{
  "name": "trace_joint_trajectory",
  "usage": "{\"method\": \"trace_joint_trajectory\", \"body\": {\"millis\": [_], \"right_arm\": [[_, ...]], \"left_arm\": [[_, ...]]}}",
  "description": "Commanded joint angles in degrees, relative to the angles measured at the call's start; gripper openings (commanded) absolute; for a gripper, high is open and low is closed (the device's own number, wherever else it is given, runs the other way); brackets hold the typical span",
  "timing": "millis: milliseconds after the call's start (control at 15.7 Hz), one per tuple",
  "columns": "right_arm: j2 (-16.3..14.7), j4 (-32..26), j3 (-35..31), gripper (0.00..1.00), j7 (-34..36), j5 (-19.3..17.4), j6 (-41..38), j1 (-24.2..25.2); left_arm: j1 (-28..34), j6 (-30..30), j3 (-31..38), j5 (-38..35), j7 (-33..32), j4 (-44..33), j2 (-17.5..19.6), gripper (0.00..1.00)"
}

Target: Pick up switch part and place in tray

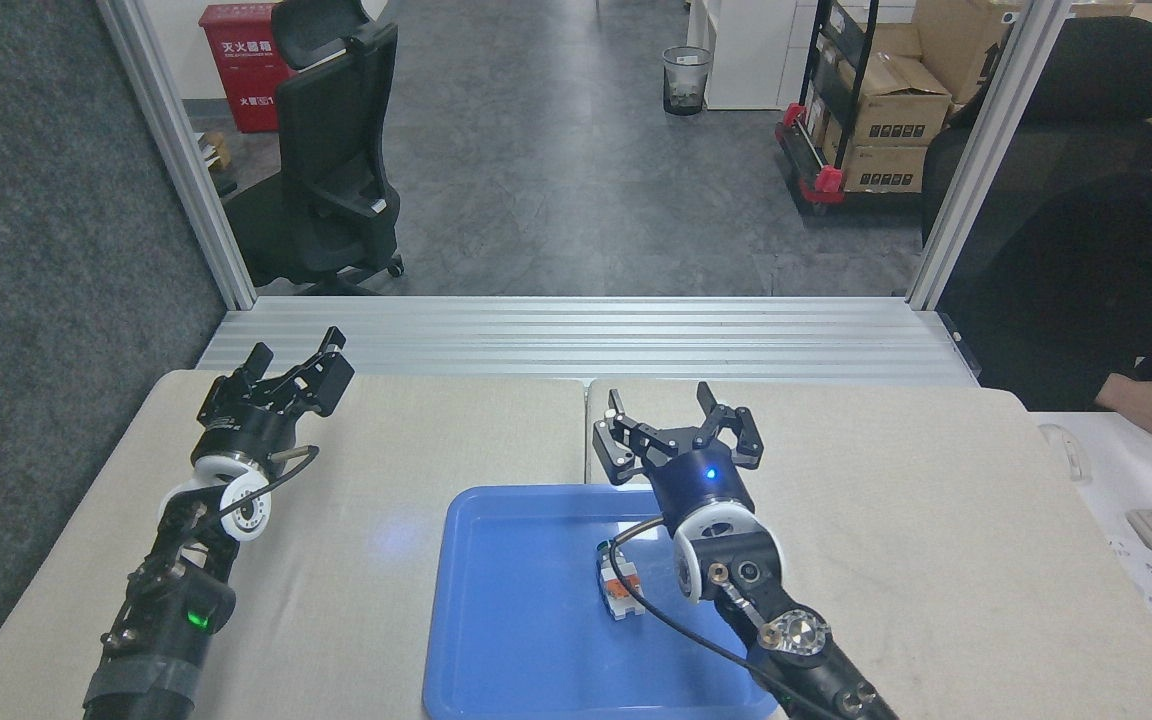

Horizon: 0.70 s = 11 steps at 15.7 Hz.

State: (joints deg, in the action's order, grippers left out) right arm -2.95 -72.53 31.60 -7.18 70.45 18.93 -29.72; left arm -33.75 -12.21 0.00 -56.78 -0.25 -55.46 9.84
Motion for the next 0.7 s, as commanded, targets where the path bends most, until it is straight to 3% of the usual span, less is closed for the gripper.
{"method": "trace_joint_trajectory", "body": {"millis": [0, 127, 382, 636], "right_arm": [[-15.4, 9.6, -10.7, 0.98, 4.3, -0.3, -5.3, -6.7], [-15.7, 14.7, -14.6, 0.98, 4.9, -0.9, -6.1, -7.5], [-15.3, 14.7, -15.5, 0.99, 8.7, -4.7, -10.3, -5.9], [-15.3, 14.3, -15.0, 0.99, 16.9, -4.7, -10.4, -1.2]], "left_arm": [[0.0, 0.0, -1.3, 0.0, 0.0, 0.0, 0.1, 1.00], [0.0, 0.0, -1.3, 0.0, 0.0, 0.0, 0.0, 1.00], [0.0, 0.0, -1.3, 0.0, 0.0, 0.0, 0.0, 1.00], [0.0, 0.0, -1.3, 0.0, 0.0, 0.0, 0.0, 1.00]]}}
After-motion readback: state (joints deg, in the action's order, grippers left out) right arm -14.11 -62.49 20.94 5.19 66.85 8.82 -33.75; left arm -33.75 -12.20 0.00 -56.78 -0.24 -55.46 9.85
